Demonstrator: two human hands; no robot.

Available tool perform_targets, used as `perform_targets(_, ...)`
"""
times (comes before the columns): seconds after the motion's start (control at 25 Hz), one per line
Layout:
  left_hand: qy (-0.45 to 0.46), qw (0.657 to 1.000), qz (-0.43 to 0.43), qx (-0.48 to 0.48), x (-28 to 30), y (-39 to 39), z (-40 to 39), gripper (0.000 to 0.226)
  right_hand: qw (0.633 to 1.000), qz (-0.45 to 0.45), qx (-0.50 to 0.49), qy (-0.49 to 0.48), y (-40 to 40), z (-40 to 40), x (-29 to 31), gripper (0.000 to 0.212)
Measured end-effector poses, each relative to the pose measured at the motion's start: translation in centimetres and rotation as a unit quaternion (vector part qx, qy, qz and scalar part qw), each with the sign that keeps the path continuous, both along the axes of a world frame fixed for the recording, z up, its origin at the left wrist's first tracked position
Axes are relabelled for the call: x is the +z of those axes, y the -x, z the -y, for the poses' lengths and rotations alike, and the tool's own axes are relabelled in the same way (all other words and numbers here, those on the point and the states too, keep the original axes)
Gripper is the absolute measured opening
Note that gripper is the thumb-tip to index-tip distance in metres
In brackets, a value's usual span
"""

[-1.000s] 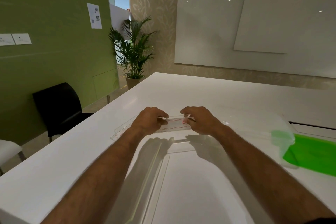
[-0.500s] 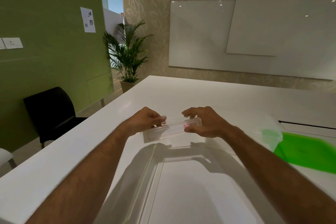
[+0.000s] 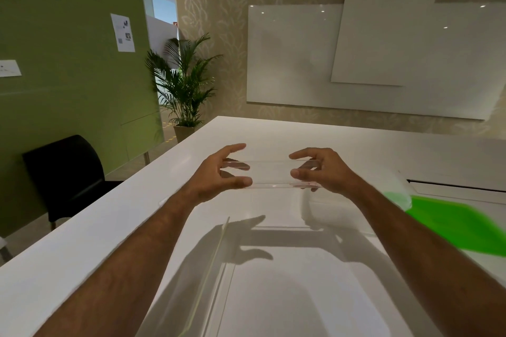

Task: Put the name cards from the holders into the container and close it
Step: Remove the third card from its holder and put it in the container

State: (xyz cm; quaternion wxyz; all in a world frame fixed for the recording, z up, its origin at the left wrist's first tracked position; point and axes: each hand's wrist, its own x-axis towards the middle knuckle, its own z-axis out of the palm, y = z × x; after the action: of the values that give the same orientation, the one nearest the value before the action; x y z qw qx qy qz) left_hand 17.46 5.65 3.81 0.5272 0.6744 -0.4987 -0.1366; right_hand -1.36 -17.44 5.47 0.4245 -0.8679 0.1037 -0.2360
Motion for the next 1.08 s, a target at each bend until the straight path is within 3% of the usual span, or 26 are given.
perform_targets(0.2,0.013,0.999,-0.014,-0.047,-0.8,0.4,0.5,0.105,0.995,-0.041,-0.005,-0.086,0.8,0.7,0.9,0.066)
perform_targets(0.4,0.007,1.000,0.015,-0.016,-1.4,0.8,1.6,0.082,0.980,-0.105,0.001,-0.169,1.8,1.3,0.9,0.070)
perform_targets(0.48,0.024,0.999,-0.022,-0.007,-1.4,1.1,1.9,0.068,0.977,-0.105,0.002,-0.188,2.2,1.4,0.9,0.071)
perform_targets(0.76,0.001,0.992,-0.128,-0.017,-0.5,1.8,2.9,0.055,0.973,-0.098,0.001,-0.208,3.5,2.4,0.8,0.064)
perform_targets(1.08,-0.023,0.991,-0.132,0.006,-0.2,2.5,4.0,0.061,0.980,-0.103,-0.015,-0.171,5.1,4.1,0.7,0.069)
